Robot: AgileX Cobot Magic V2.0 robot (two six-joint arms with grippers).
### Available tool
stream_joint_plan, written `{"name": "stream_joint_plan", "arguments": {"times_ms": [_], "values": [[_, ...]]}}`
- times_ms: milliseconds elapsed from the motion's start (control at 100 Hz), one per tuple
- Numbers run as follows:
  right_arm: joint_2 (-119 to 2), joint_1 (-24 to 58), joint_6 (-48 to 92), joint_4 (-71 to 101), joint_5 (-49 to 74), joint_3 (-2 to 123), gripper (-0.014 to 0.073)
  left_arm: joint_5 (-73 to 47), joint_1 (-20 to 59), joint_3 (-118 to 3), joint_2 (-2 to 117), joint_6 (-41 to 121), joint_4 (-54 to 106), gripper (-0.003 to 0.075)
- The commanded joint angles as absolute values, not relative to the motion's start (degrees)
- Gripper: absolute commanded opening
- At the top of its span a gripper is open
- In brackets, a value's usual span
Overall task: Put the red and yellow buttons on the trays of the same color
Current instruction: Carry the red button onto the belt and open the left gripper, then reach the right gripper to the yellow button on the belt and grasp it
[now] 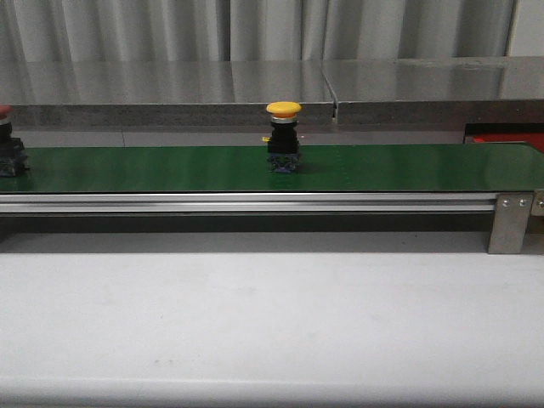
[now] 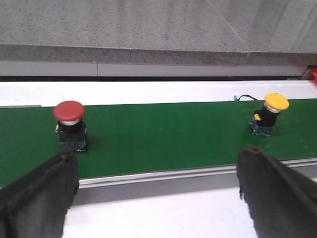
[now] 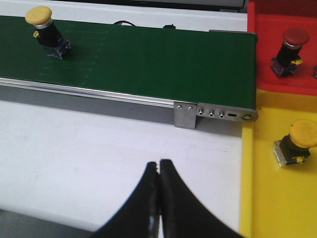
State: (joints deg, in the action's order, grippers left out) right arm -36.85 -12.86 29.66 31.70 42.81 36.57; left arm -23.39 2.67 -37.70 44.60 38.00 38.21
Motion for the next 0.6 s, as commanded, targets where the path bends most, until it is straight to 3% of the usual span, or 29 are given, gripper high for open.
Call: {"name": "stream_joint_plan", "arguments": {"times_ms": [0,110,260,340,410,480,590], "values": [[-36.80,-12.85,30.01,33.16,39.77,38.11,-0.0067,-18.97,3.13,-36.23,40.07,37.91,40.05,0.0504],[-36.80,-12.85,30.01,33.16,39.77,38.11,-0.0067,-18.71,3.13,-34.01,35.90,37.91,40.05,0.0309],[-36.80,-12.85,30.01,33.44,40.05,38.11,-0.0064,-18.61,3.13,-33.42,33.90,37.91,40.05,-0.0021],[-36.80,-12.85,30.01,33.44,41.21,38.11,-0.0048,-18.37,3.13,-33.42,33.90,37.91,40.05,-0.0019],[-36.80,-12.85,30.01,33.44,42.21,38.11,0.0022,-18.08,3.13,-33.42,33.90,37.91,40.05,-0.0019],[-36.80,-12.85,30.01,33.44,42.46,38.11,0.0150,-18.08,3.13,-33.42,33.90,37.91,40.05,-0.0019],[-36.80,-12.85,30.01,33.91,41.96,38.11,0.0440,-18.08,3.13,-33.42,33.90,37.91,40.05,-0.0019]]}}
